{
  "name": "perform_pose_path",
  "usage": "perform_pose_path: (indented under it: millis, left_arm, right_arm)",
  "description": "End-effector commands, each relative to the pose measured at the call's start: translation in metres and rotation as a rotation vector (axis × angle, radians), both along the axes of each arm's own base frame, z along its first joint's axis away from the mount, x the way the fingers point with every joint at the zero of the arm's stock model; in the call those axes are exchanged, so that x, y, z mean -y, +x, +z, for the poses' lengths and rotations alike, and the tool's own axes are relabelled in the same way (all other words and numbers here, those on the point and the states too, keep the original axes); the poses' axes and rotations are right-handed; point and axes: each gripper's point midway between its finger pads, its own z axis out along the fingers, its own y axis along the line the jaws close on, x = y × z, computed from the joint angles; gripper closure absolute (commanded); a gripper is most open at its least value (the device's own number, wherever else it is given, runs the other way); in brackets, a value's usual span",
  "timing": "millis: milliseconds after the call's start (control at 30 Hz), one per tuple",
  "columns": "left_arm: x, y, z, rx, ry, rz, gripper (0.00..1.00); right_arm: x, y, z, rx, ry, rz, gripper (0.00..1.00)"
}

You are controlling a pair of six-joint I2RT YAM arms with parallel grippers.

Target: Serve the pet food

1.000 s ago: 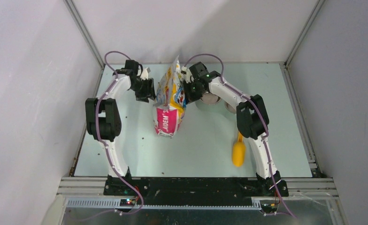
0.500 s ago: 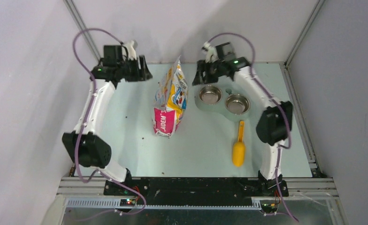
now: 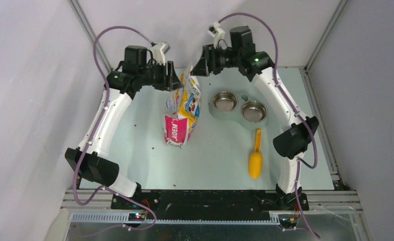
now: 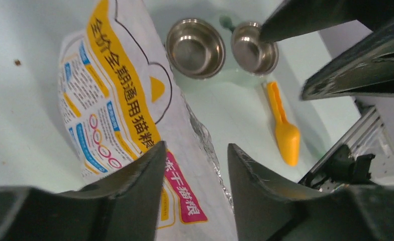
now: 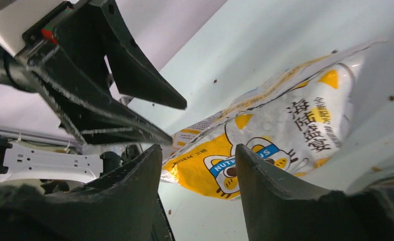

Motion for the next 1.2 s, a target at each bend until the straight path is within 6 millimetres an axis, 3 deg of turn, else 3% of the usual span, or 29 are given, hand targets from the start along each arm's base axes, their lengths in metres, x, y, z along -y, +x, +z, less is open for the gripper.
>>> perform_pose_path:
  millis: [0,167,333,700,933,1167]
  left_arm:
    - [0.002,-0.008,-0.007,-0.018,0.031,0.021,0.5]
    - [-0.003,-0.014,-0.017,-0.033,0.053,0.03,0.59]
    - [-0.003,-0.017,-0.025,-0.046,0.055,0.026,0.6]
    - [-0.006,-0.017,-0.023,-0.028,0.064,0.036,0.58]
    - [-0.007,-0.017,-0.021,-0.02,0.06,0.042,0.54]
    - [-0.007,-0.018,-0.019,-0.012,0.051,0.049,0.52]
  right_arm:
    - [-0.025,-0.005,-0.011,-0.006,-0.008,0.054,0.44]
    - [-0.039,-0.01,-0.024,-0.014,-0.046,0.049,0.53]
    - [-0.043,-0.013,-0.036,-0.057,-0.056,0.052,0.55]
    - [-0.046,-0.007,-0.061,-0.116,-0.081,0.042,0.61]
    - [-0.047,-0.015,-0.072,-0.137,-0.088,0.086,0.51]
    - [-0.049,-0.015,-0.08,-0.182,-0.064,0.114,0.51]
